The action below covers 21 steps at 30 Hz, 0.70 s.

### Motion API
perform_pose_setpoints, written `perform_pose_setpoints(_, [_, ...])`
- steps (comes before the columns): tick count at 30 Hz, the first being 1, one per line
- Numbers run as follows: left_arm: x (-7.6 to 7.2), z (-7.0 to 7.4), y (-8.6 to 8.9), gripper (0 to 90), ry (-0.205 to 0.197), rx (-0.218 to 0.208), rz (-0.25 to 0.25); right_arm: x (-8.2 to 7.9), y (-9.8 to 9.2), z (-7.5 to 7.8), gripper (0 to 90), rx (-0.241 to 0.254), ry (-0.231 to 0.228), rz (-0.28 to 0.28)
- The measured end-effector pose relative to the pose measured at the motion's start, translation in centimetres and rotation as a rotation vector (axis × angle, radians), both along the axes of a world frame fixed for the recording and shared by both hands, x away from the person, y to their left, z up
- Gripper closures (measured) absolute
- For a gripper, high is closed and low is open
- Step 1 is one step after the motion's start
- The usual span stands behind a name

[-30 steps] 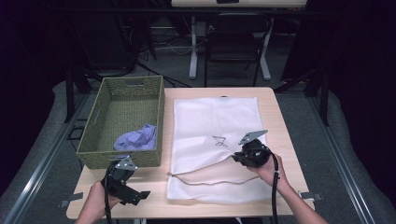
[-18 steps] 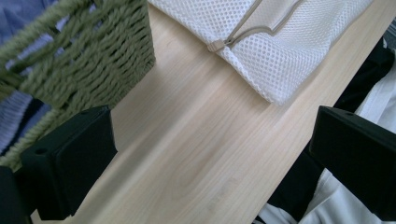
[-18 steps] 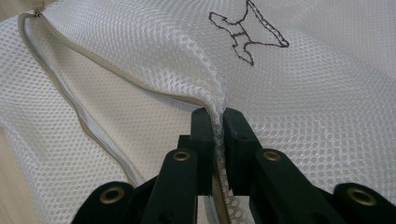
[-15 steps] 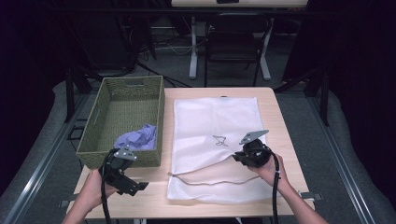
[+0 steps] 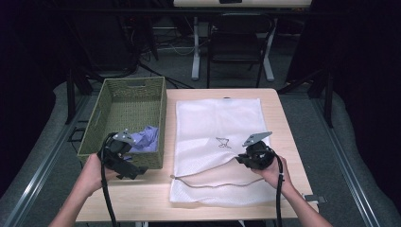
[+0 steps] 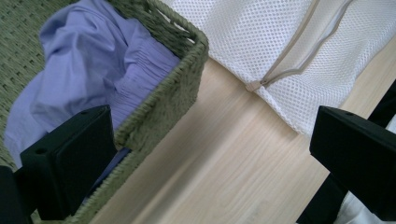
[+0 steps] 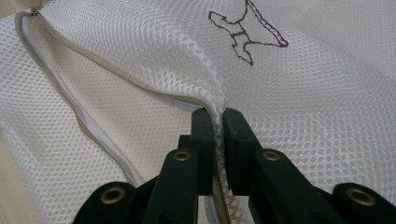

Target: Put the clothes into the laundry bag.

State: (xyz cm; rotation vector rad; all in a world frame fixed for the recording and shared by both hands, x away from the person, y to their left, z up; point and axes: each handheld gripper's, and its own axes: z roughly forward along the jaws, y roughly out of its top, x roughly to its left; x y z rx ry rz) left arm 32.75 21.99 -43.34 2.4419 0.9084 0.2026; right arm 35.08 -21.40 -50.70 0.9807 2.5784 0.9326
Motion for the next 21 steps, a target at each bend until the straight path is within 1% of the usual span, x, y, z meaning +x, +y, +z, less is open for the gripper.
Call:
perform_pose_setpoints(1, [0.2,0.1,-0.1,0.2,-0.013,0.003,0.004,0.0,0.0,0.0,84.1,0.000,-0.001,0.000])
perform_pose_setpoints(2, [0.4,0.3,-0.1,0.3,-0.010,0.007,0.004,0.0,0.0,0.0,84.1,0.001,-0.001,0.001])
perform_pose_setpoints(3, [0.9,0.6,-0.2,0.4,-0.013,0.021,-0.001,0.0,0.0,0.0,84.1,0.002,-0.001,0.000])
perform_pose_setpoints(5, [1.2,0.8,-0.2,0.5,-0.018,0.027,-0.002,0.0,0.0,0.0,84.1,0.003,0.000,0.000])
perform_pose_setpoints(8, [1.9,1.1,-0.3,0.3,-0.040,0.033,-0.002,0.0,0.0,0.0,84.1,0.002,0.002,-0.002])
perform_pose_setpoints(9, [2.2,1.4,-0.3,0.2,-0.056,0.041,-0.005,0.0,-0.1,0.0,84.0,0.001,0.001,-0.001])
perform_pose_setpoints(11, [2.6,1.8,-0.3,0.2,-0.064,0.037,-0.011,0.0,-0.1,0.0,84.1,-0.002,0.001,0.002])
perform_pose_setpoints(13, [3.0,2.0,-0.2,0.1,-0.081,0.040,0.004,0.0,-0.1,-0.1,84.1,-0.005,0.000,0.003])
perform_pose_setpoints(16, [3.9,2.2,0.0,0.1,-0.075,0.049,0.014,0.0,-0.2,-0.1,84.1,-0.007,0.000,0.003])
perform_pose_setpoints(19, [4.7,2.2,0.3,0.1,-0.079,0.056,0.041,-0.1,-0.2,-0.1,84.1,-0.010,-0.006,0.003])
perform_pose_setpoints(21, [5.3,2.1,0.6,0.2,-0.072,0.057,0.051,-0.1,-0.2,0.0,84.1,-0.001,-0.005,-0.006])
